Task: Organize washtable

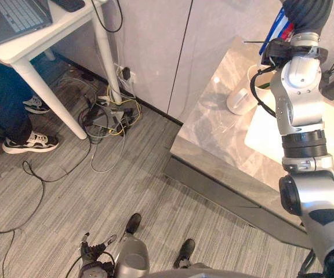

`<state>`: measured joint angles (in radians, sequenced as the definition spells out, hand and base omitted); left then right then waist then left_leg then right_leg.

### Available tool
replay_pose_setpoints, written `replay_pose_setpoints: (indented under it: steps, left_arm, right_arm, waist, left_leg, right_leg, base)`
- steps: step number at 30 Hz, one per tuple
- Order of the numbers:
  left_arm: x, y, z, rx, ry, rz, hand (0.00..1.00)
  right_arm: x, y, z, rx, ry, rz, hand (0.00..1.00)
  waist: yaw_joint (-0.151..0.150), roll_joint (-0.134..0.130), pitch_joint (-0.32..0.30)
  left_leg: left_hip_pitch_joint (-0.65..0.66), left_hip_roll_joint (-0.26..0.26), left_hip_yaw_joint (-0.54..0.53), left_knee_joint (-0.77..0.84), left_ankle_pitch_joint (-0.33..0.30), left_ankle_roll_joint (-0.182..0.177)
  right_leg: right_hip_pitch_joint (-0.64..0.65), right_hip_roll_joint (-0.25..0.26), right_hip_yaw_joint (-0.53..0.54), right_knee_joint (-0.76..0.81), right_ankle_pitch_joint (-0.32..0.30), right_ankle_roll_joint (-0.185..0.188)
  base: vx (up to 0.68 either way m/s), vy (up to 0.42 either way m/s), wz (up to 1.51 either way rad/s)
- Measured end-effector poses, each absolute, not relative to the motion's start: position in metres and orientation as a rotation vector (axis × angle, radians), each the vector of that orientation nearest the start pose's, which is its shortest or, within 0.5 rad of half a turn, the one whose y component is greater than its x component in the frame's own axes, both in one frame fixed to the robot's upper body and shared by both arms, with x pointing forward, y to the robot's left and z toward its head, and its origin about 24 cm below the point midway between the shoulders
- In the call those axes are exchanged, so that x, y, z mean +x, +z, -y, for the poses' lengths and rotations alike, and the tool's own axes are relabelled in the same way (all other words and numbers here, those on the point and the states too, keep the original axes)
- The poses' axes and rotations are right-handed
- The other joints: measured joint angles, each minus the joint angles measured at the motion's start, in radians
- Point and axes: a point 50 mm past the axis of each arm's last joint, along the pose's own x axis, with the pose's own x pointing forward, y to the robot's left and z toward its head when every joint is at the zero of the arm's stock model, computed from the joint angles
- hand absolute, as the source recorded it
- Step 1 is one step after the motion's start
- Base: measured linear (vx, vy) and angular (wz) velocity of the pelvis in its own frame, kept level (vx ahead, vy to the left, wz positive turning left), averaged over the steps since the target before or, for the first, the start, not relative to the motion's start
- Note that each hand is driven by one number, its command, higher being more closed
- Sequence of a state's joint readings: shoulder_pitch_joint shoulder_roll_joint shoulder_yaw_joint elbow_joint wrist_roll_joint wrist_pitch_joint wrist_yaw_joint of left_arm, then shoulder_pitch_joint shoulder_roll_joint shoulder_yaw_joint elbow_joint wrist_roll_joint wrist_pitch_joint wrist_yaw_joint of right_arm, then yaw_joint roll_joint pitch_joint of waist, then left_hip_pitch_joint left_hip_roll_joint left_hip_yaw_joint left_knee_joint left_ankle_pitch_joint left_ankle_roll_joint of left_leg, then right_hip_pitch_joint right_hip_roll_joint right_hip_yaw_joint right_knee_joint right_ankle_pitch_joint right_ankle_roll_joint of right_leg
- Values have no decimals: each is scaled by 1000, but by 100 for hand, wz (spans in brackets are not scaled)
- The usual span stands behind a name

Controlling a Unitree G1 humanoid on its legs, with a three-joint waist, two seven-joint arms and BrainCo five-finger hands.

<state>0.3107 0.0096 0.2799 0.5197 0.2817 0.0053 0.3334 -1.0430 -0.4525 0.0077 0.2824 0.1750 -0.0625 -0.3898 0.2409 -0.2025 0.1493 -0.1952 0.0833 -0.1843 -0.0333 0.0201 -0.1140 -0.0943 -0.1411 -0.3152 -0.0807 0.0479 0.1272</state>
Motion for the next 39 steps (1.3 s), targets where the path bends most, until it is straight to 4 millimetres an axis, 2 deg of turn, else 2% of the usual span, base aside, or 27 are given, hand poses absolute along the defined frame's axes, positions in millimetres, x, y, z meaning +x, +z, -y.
replay_pose_setpoints:
  steps: [9,29,36,39]
  left_arm:
    - [96,-112,-237,359,564,-820,0]
    - [96,-112,-237,360,562,-819,0]
    - [95,-113,-237,359,561,-825,0]
    - [95,-113,-237,359,561,-828,0]
  right_arm:
    - [348,336,184,-79,-288,856,100]
    - [348,336,182,-85,-264,856,100]
    - [339,341,169,-67,-211,909,100]
    - [334,333,167,-60,-191,920,100]
  waist:
    - [7,9,15]
    - [8,9,16]
    - [1,9,16]
    - [0,8,16]
  left_leg:
    - [-1,0,-2,1,0,0]
    - [-1,0,-1,2,1,-1]
    - [-1,0,-1,1,1,-1]
    - [-1,0,-1,1,1,-1]
  right_leg:
    - [0,1,-1,0,0,0]
    - [0,1,-1,0,0,0]
    - [0,1,-1,1,0,0]
    - [0,0,-1,3,0,0]
  base:
    - [0,0,0]
    - [0,0,0]
    - [0,0,0]
    - [0,0,0]
